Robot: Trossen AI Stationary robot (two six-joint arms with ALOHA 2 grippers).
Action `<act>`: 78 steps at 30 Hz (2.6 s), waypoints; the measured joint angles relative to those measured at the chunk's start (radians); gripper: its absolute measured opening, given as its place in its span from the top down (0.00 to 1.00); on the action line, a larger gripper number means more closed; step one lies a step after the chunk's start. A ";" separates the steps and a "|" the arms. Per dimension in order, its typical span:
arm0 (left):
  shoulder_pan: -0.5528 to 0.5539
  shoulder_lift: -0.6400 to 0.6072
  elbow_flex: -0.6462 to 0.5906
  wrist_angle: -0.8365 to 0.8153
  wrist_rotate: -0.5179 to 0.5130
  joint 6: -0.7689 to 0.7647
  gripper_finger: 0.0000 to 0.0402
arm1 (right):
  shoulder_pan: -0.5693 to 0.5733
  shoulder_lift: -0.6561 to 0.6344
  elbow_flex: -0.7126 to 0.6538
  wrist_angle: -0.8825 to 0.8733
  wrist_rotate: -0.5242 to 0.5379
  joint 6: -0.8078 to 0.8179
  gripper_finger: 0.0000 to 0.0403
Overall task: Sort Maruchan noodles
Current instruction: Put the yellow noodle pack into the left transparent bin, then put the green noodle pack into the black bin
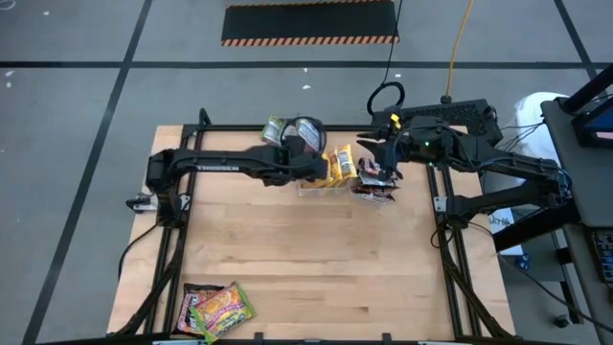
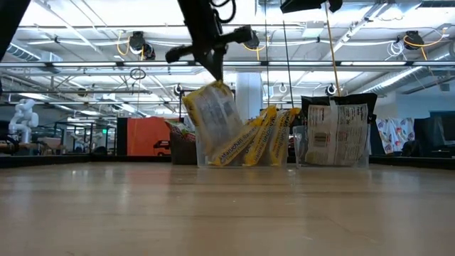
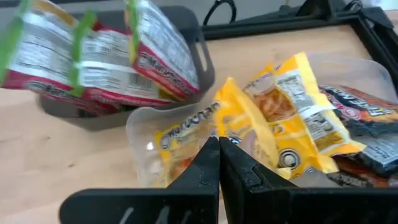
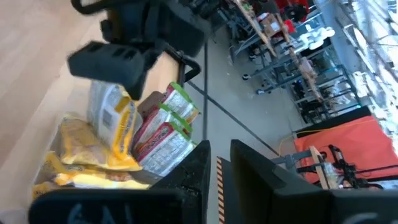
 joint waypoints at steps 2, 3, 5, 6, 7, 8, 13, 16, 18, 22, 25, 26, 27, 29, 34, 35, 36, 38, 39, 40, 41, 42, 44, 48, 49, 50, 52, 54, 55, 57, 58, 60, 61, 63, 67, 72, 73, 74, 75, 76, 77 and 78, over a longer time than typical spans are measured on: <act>0.006 0.018 0.000 0.009 0.015 -0.006 1.00 | 0.000 0.000 0.000 -0.010 -0.002 0.000 0.85; 0.010 0.027 0.000 0.017 0.029 -0.005 1.00 | 0.000 0.000 0.000 -0.011 -0.002 0.000 0.85; 0.016 0.044 0.001 0.066 0.052 0.004 1.00 | 0.000 0.000 0.000 -0.017 -0.001 0.000 0.85; 0.018 0.050 0.001 0.082 0.061 0.016 1.00 | 0.000 0.000 0.000 -0.019 -0.001 0.000 0.85; 0.020 0.056 0.001 0.100 0.068 0.029 1.00 | 0.000 0.000 0.000 -0.017 -0.001 0.000 0.85; 0.022 0.060 0.001 0.134 0.076 0.041 1.00 | 0.000 0.000 0.000 -0.019 -0.001 0.000 0.85; 0.035 0.062 0.001 0.249 0.109 0.100 1.00 | 0.000 0.000 0.000 -0.024 -0.001 0.000 0.85; 0.046 0.062 0.001 0.269 0.109 0.112 1.00 | 0.000 0.000 0.000 -0.024 -0.001 0.000 0.85; 0.054 0.062 0.001 0.267 0.116 0.112 1.00 | 0.000 0.000 0.000 -0.029 -0.001 0.000 0.85; 0.067 0.062 0.001 0.262 0.134 0.114 1.00 | 0.000 0.000 0.000 -0.046 -0.001 0.000 0.85; 0.069 0.062 0.001 0.261 0.134 0.115 1.00 | 0.000 0.000 0.000 -0.055 -0.001 0.000 0.85; 0.069 0.062 0.001 0.261 0.134 0.116 1.00 | 0.000 0.000 0.000 -0.055 -0.001 0.000 0.85; 0.068 0.062 0.001 0.259 0.134 0.118 1.00 | 0.000 0.000 0.000 -0.055 -0.001 0.000 0.85; 0.068 0.062 0.001 0.244 0.134 0.111 1.00 | 0.000 0.000 0.000 -0.054 -0.001 0.000 0.85; 0.072 0.095 0.002 0.217 0.139 0.080 1.00 | 0.000 0.000 0.000 -0.054 -0.001 0.002 0.85; 0.072 0.104 0.002 0.224 0.141 0.079 1.00 | 0.000 0.000 0.000 -0.054 -0.001 0.003 0.85; 0.074 0.108 0.002 0.224 0.147 0.080 1.00 | 0.000 0.000 0.000 -0.054 0.000 0.006 0.85; 0.079 0.120 0.002 0.221 0.160 0.083 1.00 | 0.000 0.000 0.000 -0.055 -0.001 0.010 0.85; 0.080 0.124 0.002 0.236 0.161 0.084 0.99 | 0.000 0.000 0.000 -0.055 -0.001 0.010 0.85; 0.080 0.125 0.002 0.241 0.162 0.086 0.99 | 0.000 0.000 0.000 -0.056 -0.001 0.010 0.85; 0.080 0.125 0.002 0.242 0.163 0.095 0.98 | 0.000 0.000 0.000 -0.057 -0.002 0.010 0.85; 0.080 0.125 0.002 0.250 0.163 0.111 0.97 | 0.000 0.000 0.000 -0.056 -0.001 0.010 0.85; 0.080 0.125 0.002 0.268 0.163 0.135 0.96 | 0.000 0.000 0.000 -0.057 -0.001 0.010 0.85; 0.082 0.125 0.002 0.269 0.163 0.214 0.95 | 0.000 0.000 0.000 -0.056 -0.002 0.010 0.85; 0.082 0.125 0.002 0.272 0.163 0.251 0.95 | 0.000 0.000 0.000 -0.054 -0.002 0.009 0.85; 0.082 0.125 0.002 0.277 0.163 0.290 0.95 | 0.000 0.000 0.000 -0.053 -0.002 0.009 0.85; 0.082 0.125 0.002 0.286 0.163 0.369 0.95 | 0.000 0.000 0.000 -0.053 -0.002 0.009 0.85; 0.082 0.125 0.002 0.320 0.163 0.425 0.95 | 0.000 0.000 0.000 -0.053 -0.002 0.008 0.85; 0.082 0.125 0.002 0.340 0.163 0.451 0.95 | 0.000 0.000 0.000 -0.052 -0.002 0.008 0.85; 0.082 0.125 0.002 0.376 0.177 0.493 0.95 | 0.000 0.000 0.000 -0.052 -0.002 0.007 0.85; 0.082 0.125 0.002 0.390 0.188 0.508 0.95 | 0.000 0.000 0.000 -0.052 -0.002 0.007 0.85; 0.082 0.125 0.002 0.406 0.191 0.516 0.95 | 0.000 0.000 0.000 -0.052 -0.002 0.007 0.85; 0.082 0.125 0.002 0.412 0.193 0.516 0.95 | 0.000 0.000 0.000 -0.053 -0.002 0.007 0.85; 0.079 0.123 0.002 0.409 0.195 0.517 0.95 | 0.000 0.000 0.000 -0.052 -0.002 0.006 0.85; 0.077 0.103 0.002 0.398 0.243 0.565 0.95 | 0.000 0.000 0.000 -0.052 -0.001 0.000 0.85; 0.070 0.033 0.001 0.314 0.328 0.630 0.95 | 0.001 0.000 0.000 -0.054 -0.003 -0.001 0.85; 0.065 0.014 0.001 0.299 0.332 0.631 0.95 | 0.002 0.000 0.000 -0.053 -0.006 -0.001 0.85; 0.061 -0.009 0.001 0.280 0.339 0.631 0.95 | 0.006 0.000 0.000 -0.053 -0.015 0.000 0.85; 0.056 -0.037 0.001 0.240 0.340 0.634 0.95 | 0.011 0.000 0.000 -0.053 -0.030 0.002 0.85; 0.050 -0.067 0.001 0.192 0.344 0.644 0.95 | 0.018 0.000 0.000 -0.053 -0.045 0.002 0.85; 0.042 -0.093 0.001 0.150 0.345 0.661 0.95 | 0.027 0.000 0.000 -0.053 -0.062 0.002 0.85; 0.033 -0.121 0.002 0.111 0.345 0.678 0.95 | 0.037 0.000 0.000 -0.053 -0.082 0.003 0.85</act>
